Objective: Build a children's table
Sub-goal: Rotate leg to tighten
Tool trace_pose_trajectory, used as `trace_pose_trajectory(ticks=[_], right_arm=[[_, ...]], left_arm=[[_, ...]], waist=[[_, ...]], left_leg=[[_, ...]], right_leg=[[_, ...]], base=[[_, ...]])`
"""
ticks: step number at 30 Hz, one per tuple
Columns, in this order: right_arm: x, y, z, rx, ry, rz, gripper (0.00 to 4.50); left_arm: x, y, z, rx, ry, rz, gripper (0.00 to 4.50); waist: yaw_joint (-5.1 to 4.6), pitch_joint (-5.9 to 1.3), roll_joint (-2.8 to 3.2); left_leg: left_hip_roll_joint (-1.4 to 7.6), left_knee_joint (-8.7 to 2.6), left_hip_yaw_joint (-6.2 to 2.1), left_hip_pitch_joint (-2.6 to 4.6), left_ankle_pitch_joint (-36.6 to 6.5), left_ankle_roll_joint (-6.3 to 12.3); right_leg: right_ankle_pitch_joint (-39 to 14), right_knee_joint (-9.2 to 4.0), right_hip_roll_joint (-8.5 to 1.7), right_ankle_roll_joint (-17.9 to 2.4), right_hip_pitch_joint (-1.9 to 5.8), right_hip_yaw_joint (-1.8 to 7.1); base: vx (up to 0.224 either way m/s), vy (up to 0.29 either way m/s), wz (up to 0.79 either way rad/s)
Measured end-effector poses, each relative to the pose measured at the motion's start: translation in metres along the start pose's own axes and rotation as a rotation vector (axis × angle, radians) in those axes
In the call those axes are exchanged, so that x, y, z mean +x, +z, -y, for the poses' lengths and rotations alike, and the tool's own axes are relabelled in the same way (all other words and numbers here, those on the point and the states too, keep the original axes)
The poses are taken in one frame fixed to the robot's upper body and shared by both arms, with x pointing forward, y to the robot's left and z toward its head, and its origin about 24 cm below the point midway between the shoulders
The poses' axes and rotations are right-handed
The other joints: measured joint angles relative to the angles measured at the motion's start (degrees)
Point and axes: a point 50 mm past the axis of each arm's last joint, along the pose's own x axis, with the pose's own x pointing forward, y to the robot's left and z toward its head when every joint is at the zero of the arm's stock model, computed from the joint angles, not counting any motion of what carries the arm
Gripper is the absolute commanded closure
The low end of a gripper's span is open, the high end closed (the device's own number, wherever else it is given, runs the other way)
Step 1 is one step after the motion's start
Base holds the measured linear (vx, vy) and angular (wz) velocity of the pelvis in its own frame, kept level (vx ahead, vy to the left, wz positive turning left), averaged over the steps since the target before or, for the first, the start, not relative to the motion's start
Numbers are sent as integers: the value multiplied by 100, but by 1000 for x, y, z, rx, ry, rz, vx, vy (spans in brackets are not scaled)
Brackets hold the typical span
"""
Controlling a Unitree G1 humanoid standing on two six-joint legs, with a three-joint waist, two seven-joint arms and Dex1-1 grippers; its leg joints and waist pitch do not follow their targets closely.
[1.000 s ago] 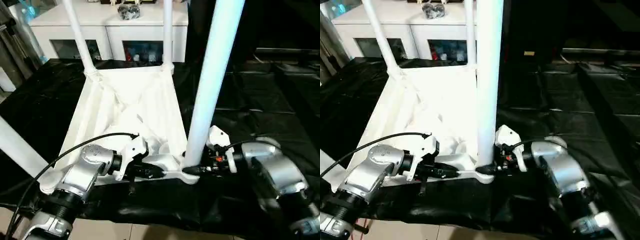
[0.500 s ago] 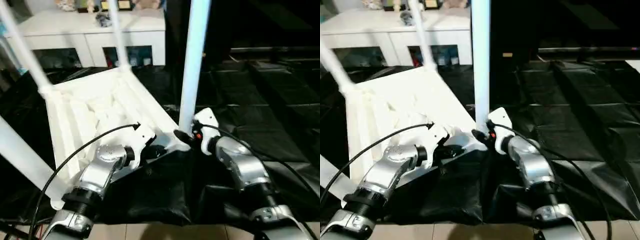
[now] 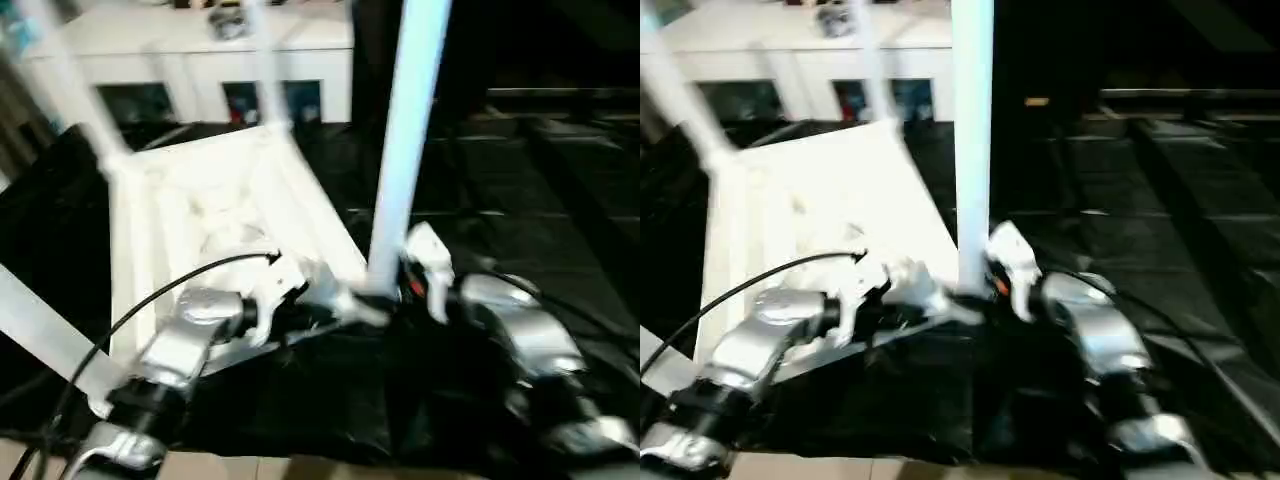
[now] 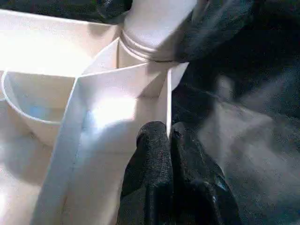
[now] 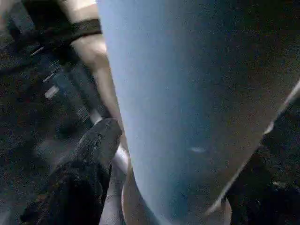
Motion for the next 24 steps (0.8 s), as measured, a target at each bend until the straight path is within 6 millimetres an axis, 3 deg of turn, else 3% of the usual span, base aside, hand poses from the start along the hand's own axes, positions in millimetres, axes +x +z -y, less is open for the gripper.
trace_pose_trajectory(ticks=[6,8,12,13,19,24], right_arm=[[-10,0,-10,-20,203,-76,122],[-12,0,-11,-17,240,-88,157],[-11,0,-13,-22,272,-99,167],[-11,0,-13,-22,276,-99,191],[-11,2,-14,-38,277,-101,223],[-11,0,-16,-45,241,-87,232]], left_arm=[[-8,-4,5,8,-119,-36,450],[-9,-5,6,7,-143,-43,450],[-11,-6,7,12,-172,-53,450],[-11,-6,7,13,-174,-53,450],[-11,-6,7,13,-177,-51,450],[-10,-7,7,5,-163,-47,450]], waist=[[93,14,-18],[95,19,-26],[95,20,-29],[98,20,-29],[106,19,-27],[107,18,-24]], left_leg=[[8,46,0,7,1,-1],[9,54,1,7,-1,-6],[8,58,3,7,-16,-31],[8,58,2,6,-16,-31],[8,58,2,4,-1,-6],[8,58,2,16,1,-6]], right_leg=[[1,13,-5,-1,8,7],[2,14,-6,-2,13,13],[5,14,-8,-2,16,16],[5,14,-8,-2,16,16],[5,14,-8,-2,16,14],[5,16,-8,-2,29,14]], base=[[0,0,0],[0,0,0],[0,0,0],[0,0,0],[0,0,0],[0,0,0]])
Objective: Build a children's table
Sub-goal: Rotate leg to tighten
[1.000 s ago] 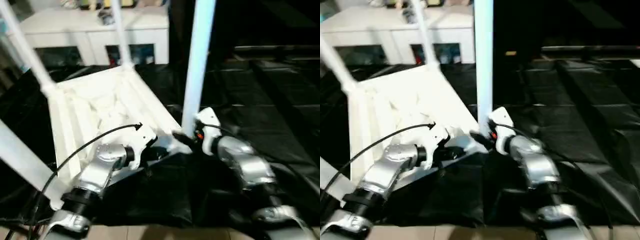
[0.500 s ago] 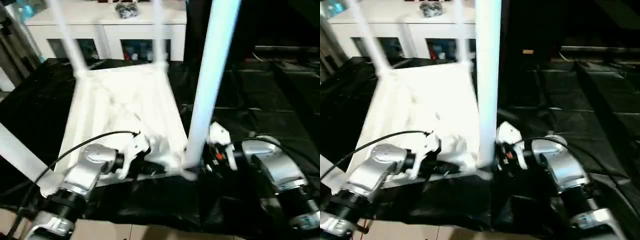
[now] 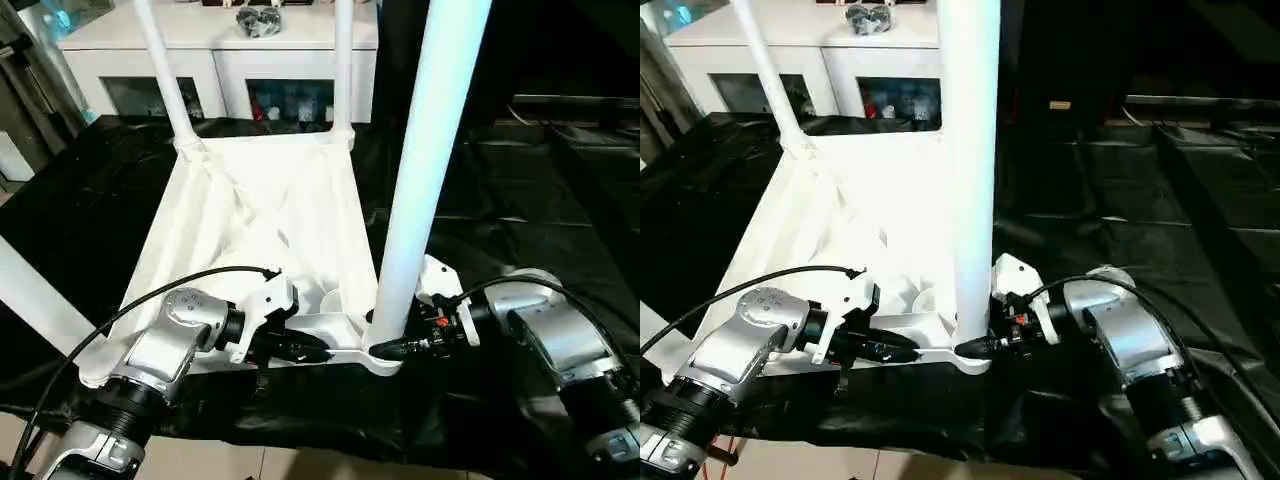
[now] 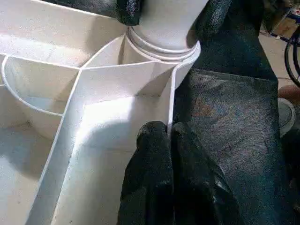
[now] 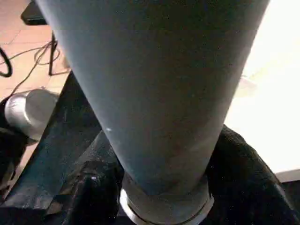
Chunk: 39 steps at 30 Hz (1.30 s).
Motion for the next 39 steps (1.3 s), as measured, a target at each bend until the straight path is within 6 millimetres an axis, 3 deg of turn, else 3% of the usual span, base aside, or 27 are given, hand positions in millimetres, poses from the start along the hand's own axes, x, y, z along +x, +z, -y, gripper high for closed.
trace_pose_trajectory(ticks=[3,6,10,15,19,21,27,31,35,39], right_arm=[[5,-4,8,41,-162,46,241],[10,-5,20,85,-336,78,249],[18,-7,30,157,-491,117,251],[35,-2,45,236,-671,134,251],[38,1,50,237,-702,128,251],[38,1,50,232,-702,132,195],[28,3,44,231,-600,189,140],[18,3,35,151,-437,149,135],[0,0,21,68,-229,78,135],[-5,-1,12,43,-96,34,135]], left_arm=[[3,0,-7,-18,110,22,450],[10,3,-14,-29,208,37,450],[19,6,-19,-44,313,59,450],[29,9,-25,-72,433,73,450],[32,10,-26,-87,461,81,450],[32,10,-26,-85,454,82,450],[25,13,-22,-61,385,95,450],[20,12,-15,-33,278,89,450],[13,10,-9,-12,168,75,450],[9,7,-5,-5,90,54,450]], waist=[[-50,0,-5],[-193,1,-8],[-314,-11,-10],[-418,-19,9],[-450,-26,25],[-454,-28,28],[-404,-32,37],[-289,-36,53],[-114,-33,49],[-22,-26,40]], left_leg=[[0,2,-1,28,-12,-30],[-2,0,-4,37,-8,-38],[-3,-2,-8,51,-6,-41],[-4,-8,-9,73,-6,-41],[-5,-16,-10,73,-6,-41],[-6,-27,-10,73,-6,-41],[-4,-58,-9,34,-6,-42],[-2,-65,-6,-6,2,-8],[-3,-43,-2,-26,-11,12],[2,-9,-1,-41,-10,13]], right_leg=[[5,3,1,0,42,3],[-14,-4,1,33,43,5],[-12,-5,1,35,49,4],[-14,-5,2,38,54,3],[-15,-7,2,40,54,3],[-16,-8,2,41,53,3],[-2,-6,4,18,14,-1],[-21,-15,5,20,-11,-9],[-22,-15,4,18,-27,-11],[-22,-2,2,18,-37,-8]], base=[[0,0,0],[0,0,0],[0,0,0],[0,0,0],[0,0,0],[0,0,0],[0,0,0],[26,1,1],[0,0,0],[0,0,0]])
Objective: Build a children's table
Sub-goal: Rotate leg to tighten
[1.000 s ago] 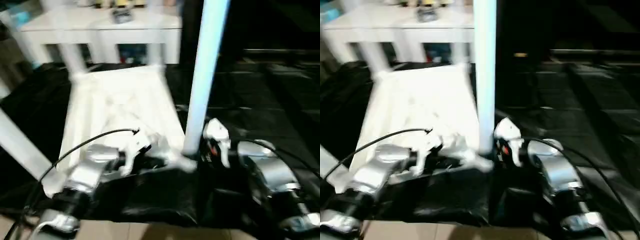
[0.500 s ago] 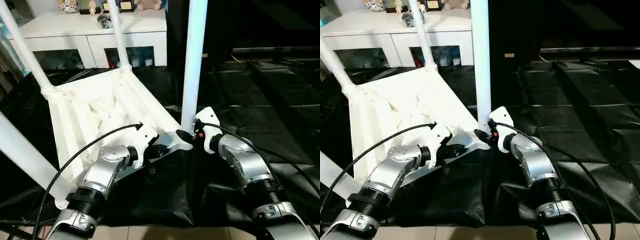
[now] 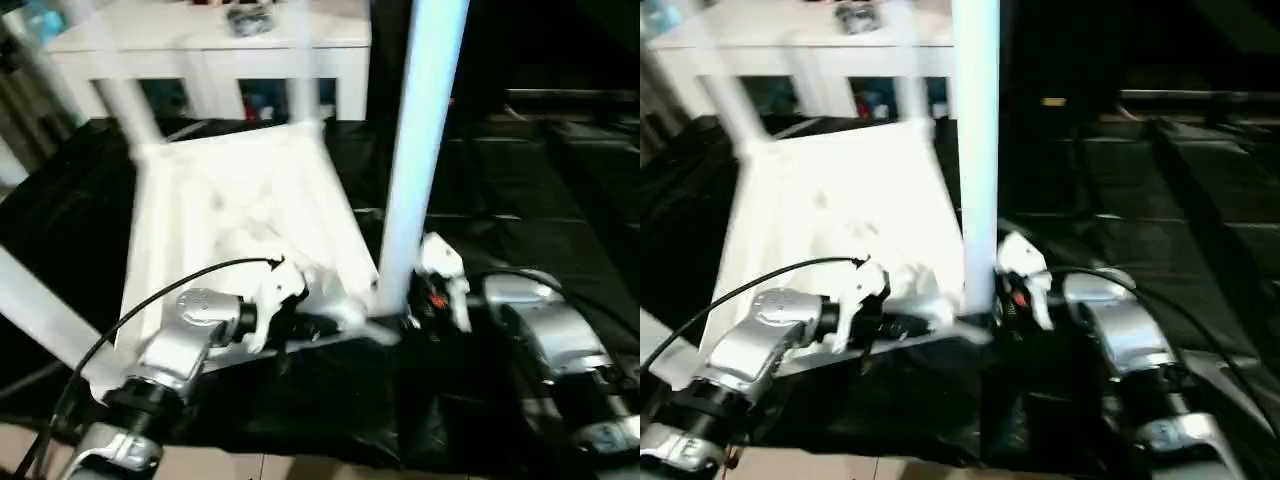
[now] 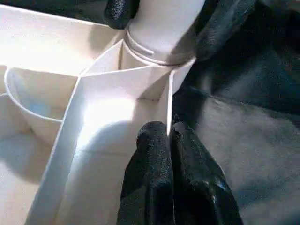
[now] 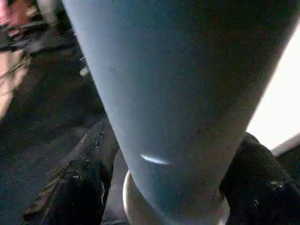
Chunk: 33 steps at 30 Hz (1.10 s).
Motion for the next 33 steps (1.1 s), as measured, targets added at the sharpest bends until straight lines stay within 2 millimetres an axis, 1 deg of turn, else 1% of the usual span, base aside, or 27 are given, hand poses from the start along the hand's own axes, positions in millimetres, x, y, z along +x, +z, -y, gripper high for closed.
trace_pose_trajectory(ticks=[2,4,6,7,8,10,13,19,22,23,25,26,28,29,30,31,33], right_arm=[[-2,-1,-2,-5,39,-19,135],[-3,-2,-4,-10,75,-40,159],[-3,-1,-6,-18,100,-57,159],[-3,-1,-7,-20,108,-61,172],[-4,-1,-7,-21,115,-67,194],[-4,0,-8,-23,117,-68,198],[-3,1,-8,-37,119,-67,225],[-1,1,-10,-37,103,-55,236],[1,0,-7,-17,43,-40,239],[2,-1,-6,-9,18,-36,240],[9,-3,1,29,-99,-3,243],[16,-4,7,66,-204,26,246],[21,-5,13,104,-318,56,249],[25,-5,17,122,-381,65,249],[27,-5,19,140,-428,72,251],[29,-4,22,154,-470,79,251],[39,-1,29,202,-574,95,251]], left_arm=[[-2,-1,1,0,-25,-10,450],[-4,-3,2,-1,-55,-21,450],[-5,-3,4,1,-81,-29,450],[-6,-4,4,2,-87,-31,450],[-6,-4,4,6,-91,-32,450],[-6,-4,4,7,-97,-33,450],[-6,-4,4,7,-98,-32,450],[-5,-4,4,6,-88,-30,450],[-4,-4,2,-1,-46,-25,450],[-3,-5,1,-4,-29,-24,450],[-2,-5,-4,-12,52,-17,450],[0,-5,-8,-22,122,-7,450],[7,-3,-10,-33,183,10,450],[11,-3,-11,-41,217,21,450],[15,-1,-13,-45,242,26,450],[18,1,-15,-46,267,28,450],[24,3,-19,-56,330,29,450]], waist=[[10,13,-19],[8,20,-28],[8,23,-32],[9,23,-33],[13,23,-32],[15,22,-32],[18,21,-30],[19,20,-27],[-1,20,-28],[-12,21,-29],[-49,20,-37],[-138,19,-41],[-229,20,-40],[-297,22,-45],[-328,20,-47],[-337,18,-45],[-387,18,-43]], left_leg=[[5,14,1,3,2,-1],[5,16,-1,11,1,-4],[3,18,0,16,-2,-11],[3,19,1,16,-15,-31],[2,19,1,15,-15,-31],[3,19,1,13,-9,-22],[3,18,1,13,3,-2],[3,20,0,18,3,-2],[3,20,0,28,-8,-35],[3,17,0,42,-9,-41],[5,13,-4,73,-8,-45],[5,12,-4,89,-7,-47],[2,8,-12,107,0,-58],[1,10,-16,111,1,-60],[0,8,-18,115,1,-60],[-2,10,-18,119,1,-60],[-4,7,-18,125,1,-60]], right_leg=[[3,6,0,-1,6,2],[7,5,-2,-5,14,9],[7,4,-4,-5,20,15],[7,3,-5,-5,22,15],[7,3,-5,-5,22,15],[7,3,-5,-5,22,14],[7,4,-5,-5,22,12],[7,5,-5,-5,28,13],[9,14,-5,-5,50,15],[10,15,-5,-4,61,17],[12,17,-1,-3,86,15],[12,16,0,-1,92,16],[-5,1,-1,29,96,14],[-4,-2,-1,31,95,12],[-4,-5,-1,31,99,12],[-4,-4,-1,31,100,14],[-4,-1,-1,31,99,16]], base=[[0,0,0],[0,0,0],[0,0,0],[0,0,0],[0,0,0],[0,0,0],[0,0,0],[0,0,0],[0,0,0],[0,0,0],[0,0,0],[0,0,0],[0,0,0],[0,0,0],[0,0,0],[0,0,0],[0,0,0]])
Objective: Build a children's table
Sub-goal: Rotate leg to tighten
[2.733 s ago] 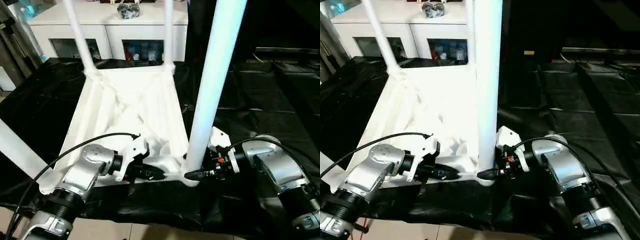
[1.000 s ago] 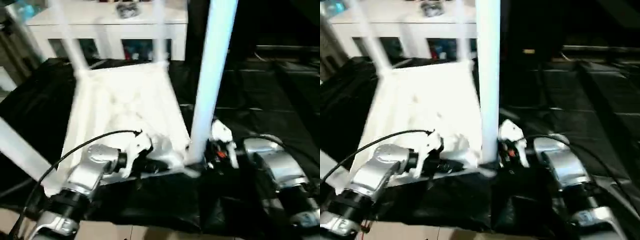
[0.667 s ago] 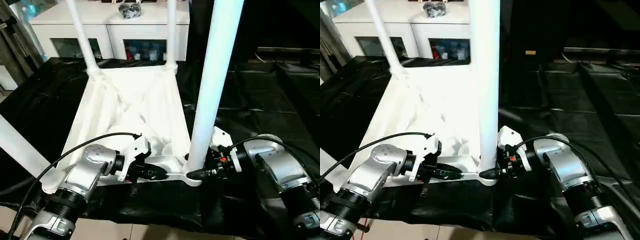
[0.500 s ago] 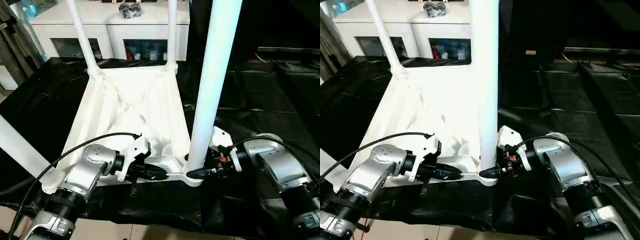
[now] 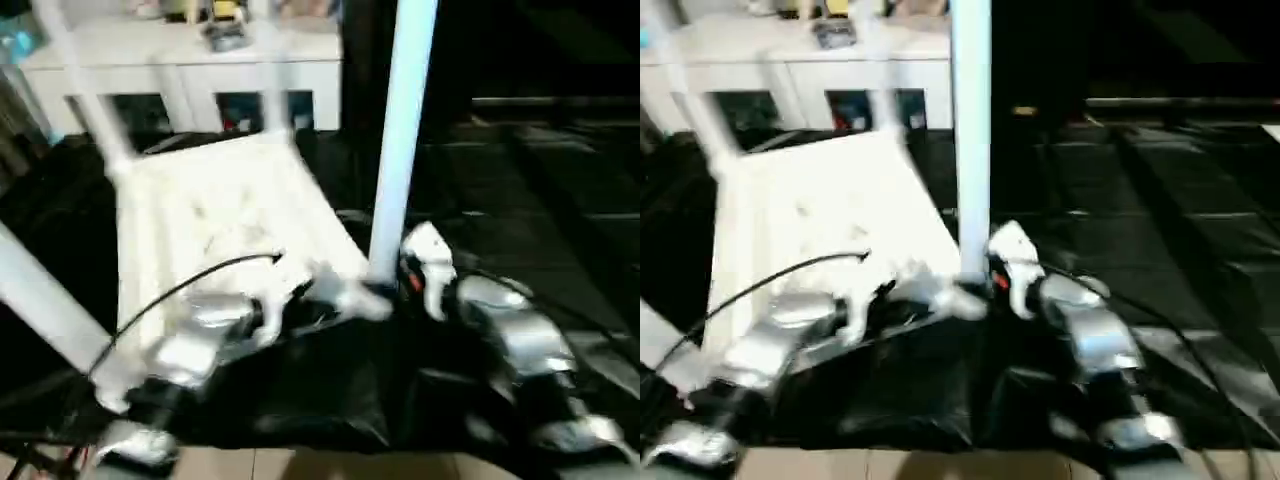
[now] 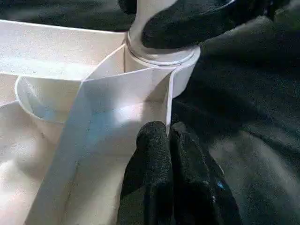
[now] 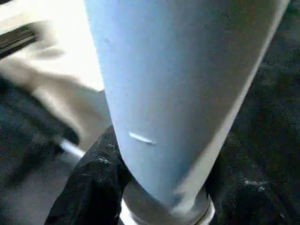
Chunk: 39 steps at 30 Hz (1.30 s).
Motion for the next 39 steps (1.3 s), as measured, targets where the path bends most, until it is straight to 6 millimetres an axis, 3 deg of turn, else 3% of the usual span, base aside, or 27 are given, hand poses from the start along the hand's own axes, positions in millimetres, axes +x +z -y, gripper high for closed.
trace_pose_trajectory(ticks=[5,8,14,17,19,25,26,32,39], right_arm=[[14,4,-2,16,-87,24,251],[14,5,-3,19,-83,43,182],[11,7,-7,23,-5,77,130],[-6,3,-7,-66,129,77,130],[-13,2,-7,-107,188,70,130],[-40,-4,-10,-194,453,2,130],[-44,-4,-10,-209,505,-23,152],[-53,-5,-12,-252,625,-93,190],[-55,-4,-13,-262,638,-98,237]], left_arm=[[4,2,-2,-10,53,8,450],[3,3,-2,-8,46,11,450],[-4,4,0,16,-29,11,450],[-11,4,4,31,-112,18,450],[-14,3,4,39,-148,12,450],[-26,0,6,70,-288,-27,450],[-28,-1,7,75,-318,-38,450],[-32,-4,10,86,-405,-69,450],[-32,-3,10,90,-428,-73,450]], waist=[[-66,-3,6],[-64,-5,10],[-13,-12,27],[73,-15,32],[96,-15,37],[348,-4,49],[376,-1,53],[388,3,54],[395,3,54]], left_leg=[[0,-15,-3,0,0,0],[-1,-28,-1,-2,0,0],[-1,-75,3,-16,0,-3],[5,-83,2,-71,8,17],[4,-83,4,-79,-1,22],[8,-53,15,-77,-3,29],[7,-41,15,-78,-3,29],[7,-16,16,-72,-20,-1],[8,-17,15,-80,-3,28]], right_leg=[[0,-3,0,0,-6,-3],[2,-3,0,-3,-9,-3],[14,-3,3,-24,-31,-5],[-1,-6,7,-22,-74,-16],[-5,-7,9,-29,-76,-17],[-10,-7,4,-37,-75,-16],[-10,-5,1,-37,-73,-12],[-6,2,-5,-37,-54,3],[-6,1,-5,-37,-60,-2]], base=[[0,0,0],[0,0,0],[0,0,0],[58,-7,1],[51,-2,3],[0,0,0],[0,0,0],[0,0,0],[0,0,0]])
